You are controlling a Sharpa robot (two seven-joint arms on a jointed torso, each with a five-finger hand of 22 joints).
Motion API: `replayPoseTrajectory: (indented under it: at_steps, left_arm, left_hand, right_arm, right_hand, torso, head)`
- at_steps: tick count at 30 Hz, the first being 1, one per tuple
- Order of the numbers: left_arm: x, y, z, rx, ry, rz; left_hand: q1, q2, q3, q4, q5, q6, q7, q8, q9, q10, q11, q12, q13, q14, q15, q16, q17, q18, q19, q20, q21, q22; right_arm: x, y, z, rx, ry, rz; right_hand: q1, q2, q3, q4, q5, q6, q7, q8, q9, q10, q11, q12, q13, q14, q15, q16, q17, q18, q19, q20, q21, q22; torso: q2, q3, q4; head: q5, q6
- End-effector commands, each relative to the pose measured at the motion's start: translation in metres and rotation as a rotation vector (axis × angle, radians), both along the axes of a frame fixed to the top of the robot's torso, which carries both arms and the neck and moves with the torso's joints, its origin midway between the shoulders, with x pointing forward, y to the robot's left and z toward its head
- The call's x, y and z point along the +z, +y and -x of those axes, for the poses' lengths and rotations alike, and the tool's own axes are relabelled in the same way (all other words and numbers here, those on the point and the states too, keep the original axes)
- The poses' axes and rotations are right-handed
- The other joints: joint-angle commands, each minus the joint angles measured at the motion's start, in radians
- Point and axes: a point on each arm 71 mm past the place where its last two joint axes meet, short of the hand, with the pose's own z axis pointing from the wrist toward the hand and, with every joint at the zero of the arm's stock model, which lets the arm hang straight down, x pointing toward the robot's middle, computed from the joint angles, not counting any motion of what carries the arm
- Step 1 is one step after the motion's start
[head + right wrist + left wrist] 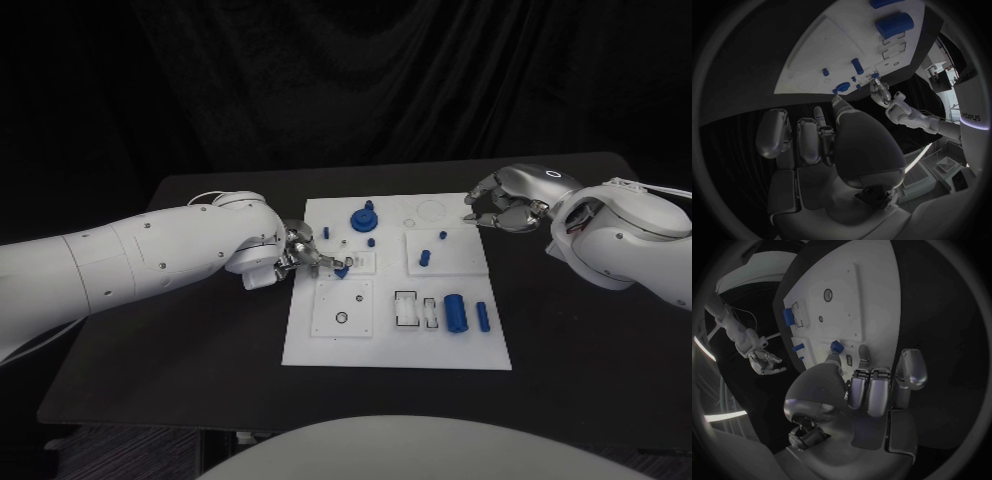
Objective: Assemble the parts on the task board
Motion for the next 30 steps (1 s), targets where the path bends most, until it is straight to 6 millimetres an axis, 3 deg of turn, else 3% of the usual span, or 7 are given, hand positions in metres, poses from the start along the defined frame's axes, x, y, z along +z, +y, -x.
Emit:
replayPoseTrajectory:
  at_steps: [1, 10, 16, 30]
  left_arm:
    - [-0.0297, -0.0076, 0.0214, -0.057, 0.118, -0.028]
    - [-0.0308, -0.0083, 0.0213, -0.055, 0.115, -0.022]
    - [-0.0310, -0.0078, 0.0206, -0.048, 0.105, -0.013]
    - [-0.0302, -0.0030, 0.0174, -0.031, 0.070, 0.024]
  left_hand:
    - [0.014, 0.002, 0.002, -0.009, 0.007, -0.049, 0.000, -0.237, 0.002, 0.098, 0.005, -0.003, 0.255, 0.106, 0.008, 0.003, 0.263, 0.013, 0.002, 0.004, -0.005, 0.028]
    - [0.021, 0.003, 0.008, -0.018, 0.016, -0.048, 0.000, -0.232, 0.004, 0.098, 0.004, -0.002, 0.256, 0.106, 0.007, 0.003, 0.263, 0.013, 0.002, 0.004, -0.006, 0.029]
    - [0.031, 0.016, 0.028, -0.033, 0.063, -0.050, -0.002, -0.225, 0.005, 0.098, 0.002, -0.003, 0.256, 0.106, 0.006, 0.003, 0.263, 0.013, 0.003, 0.003, -0.009, 0.032]
    - [0.072, 0.041, 0.069, -0.069, 0.098, -0.045, -0.007, -0.215, 0.002, 0.097, -0.002, -0.003, 0.255, 0.106, 0.003, 0.003, 0.263, 0.013, 0.004, 0.000, -0.013, 0.038]
  right_arm:
    - [-0.0018, -0.0005, 0.0002, -0.010, 0.010, 0.007]
    - [-0.0021, -0.0005, 0.0003, -0.010, 0.013, 0.009]
    - [-0.0023, -0.0007, 0.0004, -0.010, 0.016, 0.011]
    - [-0.0035, -0.0022, 0.0008, -0.014, 0.022, 0.014]
  right_hand:
    - [0.000, 0.002, -0.002, -0.004, -0.007, 0.009, -0.001, -0.005, -0.001, 0.003, 0.006, -0.005, 0.131, 0.040, 0.005, -0.006, 0.007, 0.013, -0.007, 0.003, -0.004, 0.123]
    - [0.002, 0.002, -0.002, -0.005, -0.007, 0.009, -0.001, -0.005, -0.001, 0.002, 0.006, -0.006, 0.130, 0.039, 0.005, -0.008, 0.006, 0.013, -0.008, 0.003, -0.006, 0.122]
    - [0.003, 0.001, -0.002, -0.006, -0.007, 0.010, -0.001, -0.005, -0.001, 0.002, 0.006, -0.006, 0.129, 0.039, 0.005, -0.008, 0.005, 0.013, -0.008, 0.003, -0.007, 0.122]
    - [0.004, 0.004, -0.001, -0.007, -0.006, 0.012, -0.001, -0.005, -0.001, 0.002, 0.007, -0.006, 0.129, 0.039, 0.005, -0.009, 0.005, 0.013, -0.008, 0.003, -0.008, 0.122]
  torso:
    - [0.000, 0.0003, 0.0006]
    - [0.000, 0.0000, 0.0002]
    - [0.000, 0.0000, 0.0002]
    - [0.000, -0.0004, 0.0004]
  head:
    - [0.001, 0.000]
    - [0.003, 0.000]
    - [0.003, 0.000]
    - [0.008, 0.000]
